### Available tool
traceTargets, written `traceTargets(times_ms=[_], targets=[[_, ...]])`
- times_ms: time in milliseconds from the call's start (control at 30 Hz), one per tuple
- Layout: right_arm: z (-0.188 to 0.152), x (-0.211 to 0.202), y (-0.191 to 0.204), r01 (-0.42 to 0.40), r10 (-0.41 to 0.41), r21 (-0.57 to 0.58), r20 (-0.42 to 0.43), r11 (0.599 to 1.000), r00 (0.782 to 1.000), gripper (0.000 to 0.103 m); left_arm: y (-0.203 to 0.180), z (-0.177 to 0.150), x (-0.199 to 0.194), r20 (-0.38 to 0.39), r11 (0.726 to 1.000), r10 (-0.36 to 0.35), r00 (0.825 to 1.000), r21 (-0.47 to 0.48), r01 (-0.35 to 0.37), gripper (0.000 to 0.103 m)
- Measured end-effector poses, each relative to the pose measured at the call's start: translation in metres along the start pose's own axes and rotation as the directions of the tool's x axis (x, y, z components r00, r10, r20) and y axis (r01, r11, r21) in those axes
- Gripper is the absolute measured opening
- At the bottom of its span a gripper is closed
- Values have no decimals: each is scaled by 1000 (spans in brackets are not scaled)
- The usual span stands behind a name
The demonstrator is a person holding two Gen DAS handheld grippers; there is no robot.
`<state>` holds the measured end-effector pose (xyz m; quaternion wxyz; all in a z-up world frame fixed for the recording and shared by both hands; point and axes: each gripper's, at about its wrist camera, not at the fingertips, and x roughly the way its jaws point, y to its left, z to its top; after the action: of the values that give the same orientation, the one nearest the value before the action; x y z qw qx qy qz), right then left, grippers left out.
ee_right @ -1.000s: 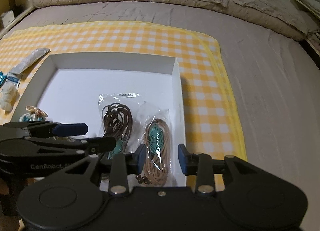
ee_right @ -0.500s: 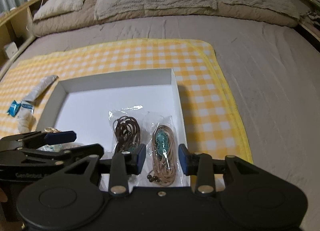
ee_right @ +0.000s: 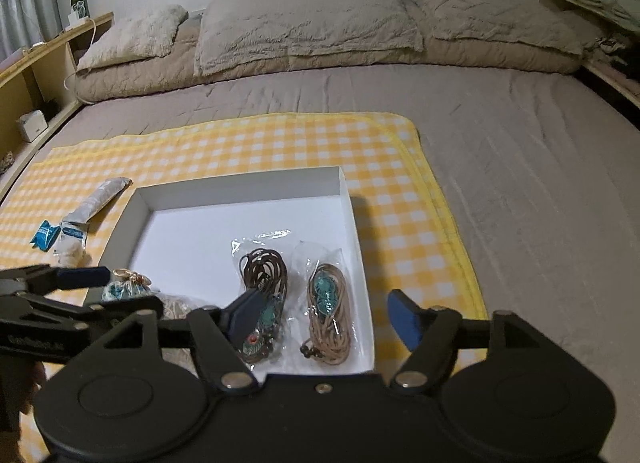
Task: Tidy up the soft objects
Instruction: 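Lower both bags into the box and open both grippers, then withdraw both tools from the box toward the packets on the cloth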
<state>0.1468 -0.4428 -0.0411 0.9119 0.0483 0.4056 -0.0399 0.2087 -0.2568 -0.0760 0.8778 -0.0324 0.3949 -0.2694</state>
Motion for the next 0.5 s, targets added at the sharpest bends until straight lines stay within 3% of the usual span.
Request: traceTargets(times_ms=[200, 500], targets=[[-8, -17, -2, 14, -14, 8, 52, 1000, 999, 98, 2, -2, -20, 18, 999, 36, 999, 19, -36, 103], [-19, -31, 0, 54, -54, 10, 93, 999, 994, 103, 11, -6, -46, 48, 996, 82, 995, 23, -84, 103]])
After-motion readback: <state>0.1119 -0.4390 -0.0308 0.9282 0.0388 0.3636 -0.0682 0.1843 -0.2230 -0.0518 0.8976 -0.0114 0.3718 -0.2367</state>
